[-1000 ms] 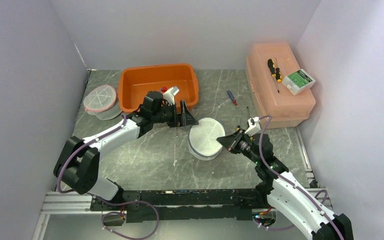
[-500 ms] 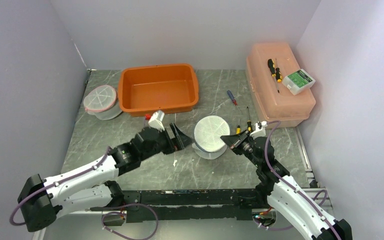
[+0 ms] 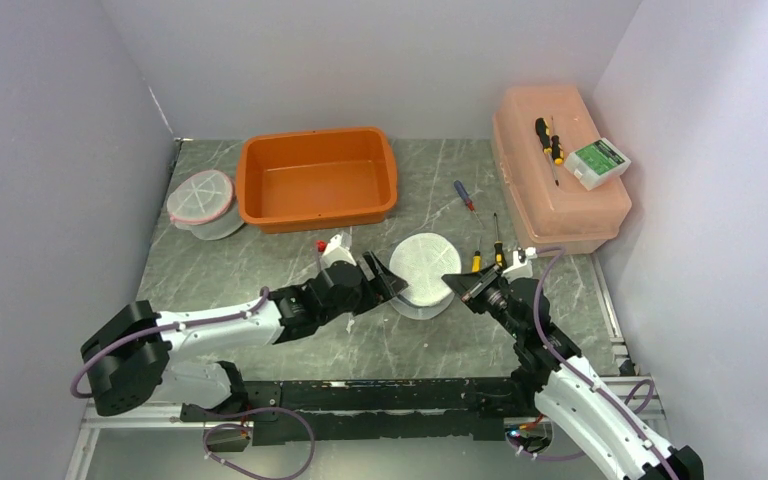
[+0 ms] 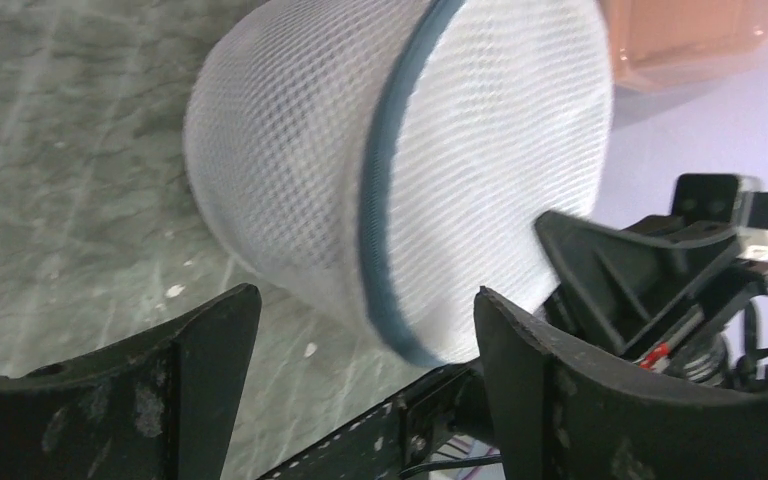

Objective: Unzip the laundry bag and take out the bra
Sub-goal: Unzip the laundry bag at the center of the board.

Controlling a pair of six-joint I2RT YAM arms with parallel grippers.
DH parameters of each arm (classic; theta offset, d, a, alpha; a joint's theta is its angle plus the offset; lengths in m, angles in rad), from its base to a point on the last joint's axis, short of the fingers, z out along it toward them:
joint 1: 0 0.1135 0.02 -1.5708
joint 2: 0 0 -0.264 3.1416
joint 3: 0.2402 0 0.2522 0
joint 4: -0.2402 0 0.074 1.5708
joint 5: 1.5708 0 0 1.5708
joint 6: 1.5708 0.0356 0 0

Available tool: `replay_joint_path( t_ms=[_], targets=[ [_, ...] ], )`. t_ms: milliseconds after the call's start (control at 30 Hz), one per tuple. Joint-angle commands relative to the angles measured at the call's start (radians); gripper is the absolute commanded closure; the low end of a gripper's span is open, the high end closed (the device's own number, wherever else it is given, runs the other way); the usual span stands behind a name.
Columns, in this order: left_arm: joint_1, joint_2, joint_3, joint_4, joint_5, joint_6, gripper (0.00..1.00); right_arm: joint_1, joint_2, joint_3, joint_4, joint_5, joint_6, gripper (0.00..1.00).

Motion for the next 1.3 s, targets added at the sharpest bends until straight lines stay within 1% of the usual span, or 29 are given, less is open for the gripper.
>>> replay_joint_path(
  t_ms=[0, 167, 333, 500, 633, 767, 933, 1000, 1067, 1167, 1267],
  targets=[
    [-0.005, 0.045, 0.084, 0.114, -0.008, -0.027, 0.18, 0.004, -0.019, 0.001, -0.002, -0.011, -0.013, 1.00],
    [-0.003, 0.108, 0.103, 0.144, 0.057, -0.074, 0.23, 0.004, -0.001, 0.002, 0.001, -0.017, -0.025, 1.00],
    [-0.005, 0.122, 0.087, 0.157, 0.103, -0.144, 0.24, 0.004, -0.007, -0.002, -0.002, -0.002, -0.025, 1.00],
    [-0.011, 0.071, 0.086, 0.035, 0.121, -0.213, 0.20, 0.005, -0.017, 0.007, -0.014, 0.018, -0.043, 1.00],
    [-0.027, 0.017, 0.086, -0.061, 0.102, -0.248, 0.19, 0.005, -0.009, 0.008, -0.013, 0.025, -0.046, 1.00],
    [-0.052, 0.005, 0.098, -0.097, 0.100, -0.260, 0.19, 0.004, 0.001, 0.007, -0.003, 0.028, -0.048, 1.00],
    [-0.070, 0.077, 0.123, -0.029, 0.151, -0.252, 0.22, 0.005, 0.009, 0.013, 0.004, 0.033, -0.047, 1.00],
    [-0.076, 0.094, 0.150, -0.054, 0.162, -0.242, 0.22, 0.002, 0.000, 0.019, -0.012, 0.042, -0.056, 1.00],
    [-0.083, 0.085, 0.158, -0.074, 0.145, -0.236, 0.21, 0.003, -0.016, 0.024, -0.026, 0.051, -0.067, 1.00],
    [-0.083, 0.064, 0.123, -0.037, 0.119, -0.246, 0.22, 0.002, -0.026, 0.020, -0.037, 0.050, -0.069, 1.00],
    [-0.082, 0.068, 0.124, -0.033, 0.072, -0.234, 0.26, 0.003, -0.016, 0.017, -0.028, 0.042, -0.064, 1.00]
  ],
)
